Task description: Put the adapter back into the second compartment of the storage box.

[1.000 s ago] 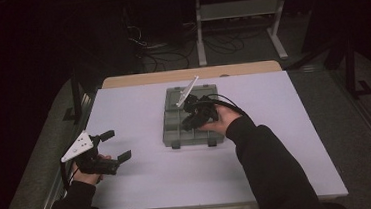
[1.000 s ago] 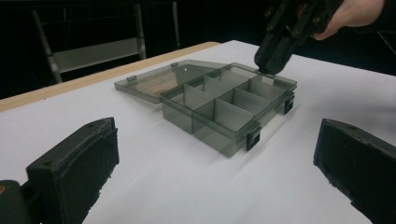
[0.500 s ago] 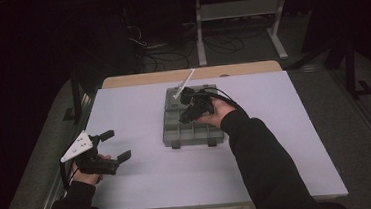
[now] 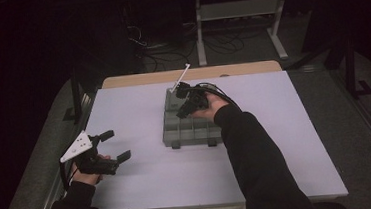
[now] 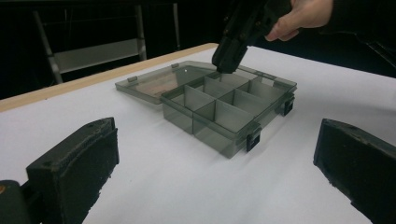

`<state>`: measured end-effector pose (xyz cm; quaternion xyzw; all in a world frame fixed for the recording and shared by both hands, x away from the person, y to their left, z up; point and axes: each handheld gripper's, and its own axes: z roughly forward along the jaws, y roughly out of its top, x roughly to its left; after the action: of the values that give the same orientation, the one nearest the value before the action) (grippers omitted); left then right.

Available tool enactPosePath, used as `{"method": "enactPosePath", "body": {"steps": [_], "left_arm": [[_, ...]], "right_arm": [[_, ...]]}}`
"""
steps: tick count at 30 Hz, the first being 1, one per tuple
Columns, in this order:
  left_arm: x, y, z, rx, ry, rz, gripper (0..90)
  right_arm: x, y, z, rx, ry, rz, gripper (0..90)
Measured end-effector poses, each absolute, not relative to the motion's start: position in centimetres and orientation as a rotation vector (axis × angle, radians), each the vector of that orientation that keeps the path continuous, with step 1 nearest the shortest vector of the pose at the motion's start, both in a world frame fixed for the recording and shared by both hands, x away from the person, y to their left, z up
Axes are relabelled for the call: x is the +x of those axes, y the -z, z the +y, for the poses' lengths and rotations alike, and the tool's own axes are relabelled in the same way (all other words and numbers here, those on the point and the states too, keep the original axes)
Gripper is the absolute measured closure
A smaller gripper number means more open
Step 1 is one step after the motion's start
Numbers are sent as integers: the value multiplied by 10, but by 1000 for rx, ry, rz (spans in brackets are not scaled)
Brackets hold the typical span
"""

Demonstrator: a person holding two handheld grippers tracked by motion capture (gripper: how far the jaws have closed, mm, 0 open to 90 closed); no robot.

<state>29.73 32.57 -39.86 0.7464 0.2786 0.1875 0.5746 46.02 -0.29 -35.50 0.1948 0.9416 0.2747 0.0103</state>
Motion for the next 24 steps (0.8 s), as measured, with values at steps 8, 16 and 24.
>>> {"method": "enactPosePath", "body": {"steps": [8,16,24], "left_arm": [[297,399,326,1747,-438,653,0],[297,399,326,1747,-438,653,0],[297,399,326,1747,-438,650,0]], "right_arm": [[471,359,0,646,-850,2935,755],[482,370,-4,699,-831,2938,755],[488,382,-3,732,-766,2960,751]]}}
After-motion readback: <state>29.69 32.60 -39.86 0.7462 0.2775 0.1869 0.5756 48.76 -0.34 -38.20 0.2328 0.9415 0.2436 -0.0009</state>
